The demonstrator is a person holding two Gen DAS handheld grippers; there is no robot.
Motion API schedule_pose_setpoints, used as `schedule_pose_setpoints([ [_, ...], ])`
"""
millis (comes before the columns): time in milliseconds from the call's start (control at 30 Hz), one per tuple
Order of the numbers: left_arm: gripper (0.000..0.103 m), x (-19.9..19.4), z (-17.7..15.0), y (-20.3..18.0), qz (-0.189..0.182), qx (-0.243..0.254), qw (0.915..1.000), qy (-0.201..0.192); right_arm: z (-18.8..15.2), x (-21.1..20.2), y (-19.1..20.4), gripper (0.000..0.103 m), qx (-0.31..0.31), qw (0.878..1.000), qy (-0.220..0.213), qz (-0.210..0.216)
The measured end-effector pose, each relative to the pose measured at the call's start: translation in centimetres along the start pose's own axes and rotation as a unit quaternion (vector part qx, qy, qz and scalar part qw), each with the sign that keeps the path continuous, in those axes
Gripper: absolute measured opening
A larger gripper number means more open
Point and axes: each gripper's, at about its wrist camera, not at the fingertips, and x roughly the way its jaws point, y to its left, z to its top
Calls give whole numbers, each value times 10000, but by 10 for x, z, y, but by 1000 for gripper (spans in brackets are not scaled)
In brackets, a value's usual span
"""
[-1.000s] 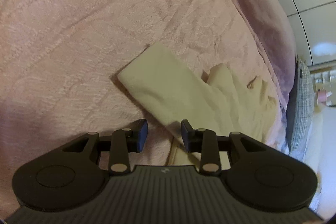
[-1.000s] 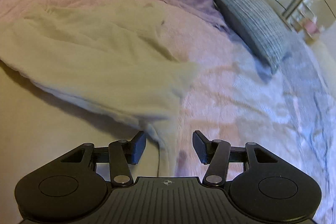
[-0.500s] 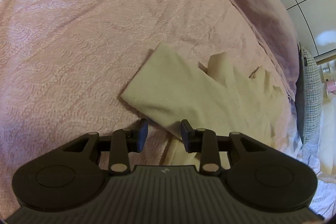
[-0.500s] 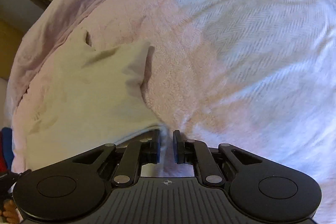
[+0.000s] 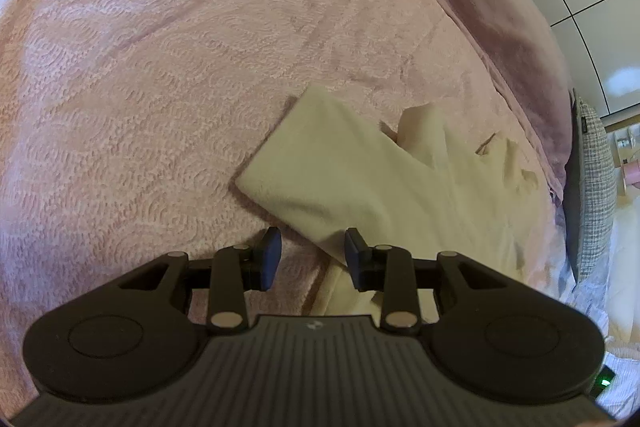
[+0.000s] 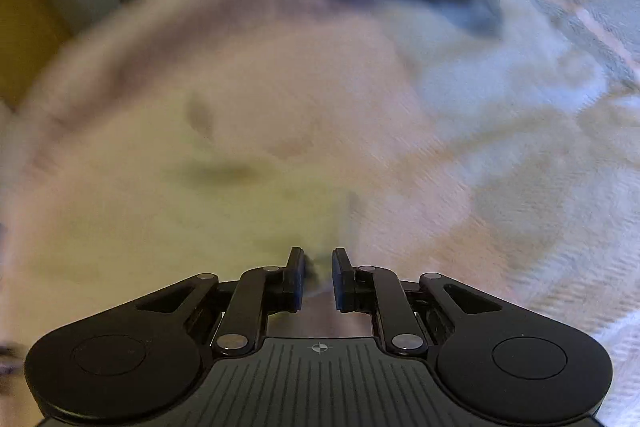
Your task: Fold clothes
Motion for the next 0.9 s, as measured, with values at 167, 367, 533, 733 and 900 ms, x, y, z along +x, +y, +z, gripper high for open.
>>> schedule_pose_setpoints([
  [167,30,-11,-2,7,-82,-193,9998,-54,4,-19,-3,12,152,9998,-126,-83],
  [367,38,-10,-14,16,-556,-965,9937,-109,-13,-55,2,12,256,9996,41,-78],
  [533,37,8,-18,30,-745,-1938,9775,-374,-33,-62,14,12,236,9994,129,-199],
  [733,1,-13,-11,-32,144,215,9909,-1322,-32,-64,20,12,144,9996,119,-200],
  [900,1,-19,-90,-140,759,5435,8087,-2117,-31,-74,18,12,162,9997,73,-176],
])
